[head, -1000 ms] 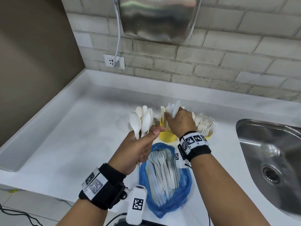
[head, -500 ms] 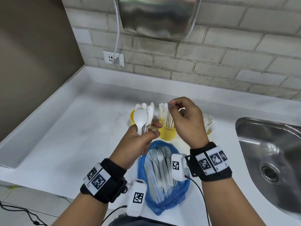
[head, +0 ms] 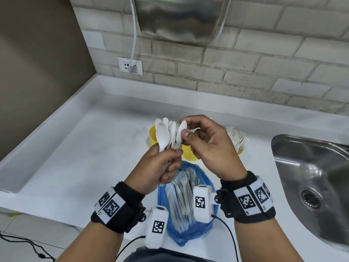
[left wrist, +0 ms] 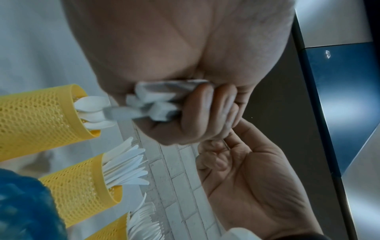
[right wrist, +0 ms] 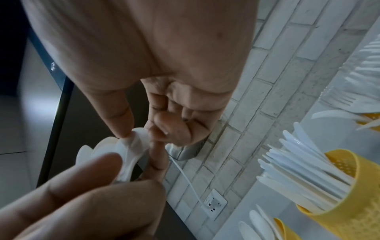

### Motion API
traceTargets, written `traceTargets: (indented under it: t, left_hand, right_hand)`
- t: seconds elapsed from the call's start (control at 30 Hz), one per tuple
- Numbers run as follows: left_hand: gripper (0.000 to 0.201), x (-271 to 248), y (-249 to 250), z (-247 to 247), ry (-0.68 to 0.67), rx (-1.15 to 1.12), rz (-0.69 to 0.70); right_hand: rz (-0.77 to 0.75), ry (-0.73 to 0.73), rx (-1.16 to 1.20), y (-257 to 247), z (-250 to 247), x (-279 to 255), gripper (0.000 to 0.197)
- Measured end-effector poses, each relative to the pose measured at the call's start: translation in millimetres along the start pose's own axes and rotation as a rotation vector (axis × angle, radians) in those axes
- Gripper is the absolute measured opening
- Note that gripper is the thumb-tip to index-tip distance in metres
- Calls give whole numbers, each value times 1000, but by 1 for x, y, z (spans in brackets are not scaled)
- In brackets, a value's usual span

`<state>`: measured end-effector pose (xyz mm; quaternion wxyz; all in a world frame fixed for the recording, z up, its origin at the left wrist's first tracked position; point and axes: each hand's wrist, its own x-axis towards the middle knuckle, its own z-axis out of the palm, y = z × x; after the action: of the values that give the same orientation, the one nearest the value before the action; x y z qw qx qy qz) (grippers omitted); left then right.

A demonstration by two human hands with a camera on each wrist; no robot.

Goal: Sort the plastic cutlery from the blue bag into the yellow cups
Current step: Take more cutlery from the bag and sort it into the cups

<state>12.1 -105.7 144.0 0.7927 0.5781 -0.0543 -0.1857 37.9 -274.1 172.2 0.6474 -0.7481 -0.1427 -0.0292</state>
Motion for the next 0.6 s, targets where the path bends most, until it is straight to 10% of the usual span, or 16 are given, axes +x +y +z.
traceTargets:
  t: [0.37,0.6]
  left_hand:
    - [45,-4,1,-3,-90,-39,64]
    - [38,-1,-3,-3,-79,-223,3]
  right_hand:
    - [-43,126,125,-7,8,1,8]
    - [119,150,799,-16,-5,4,16]
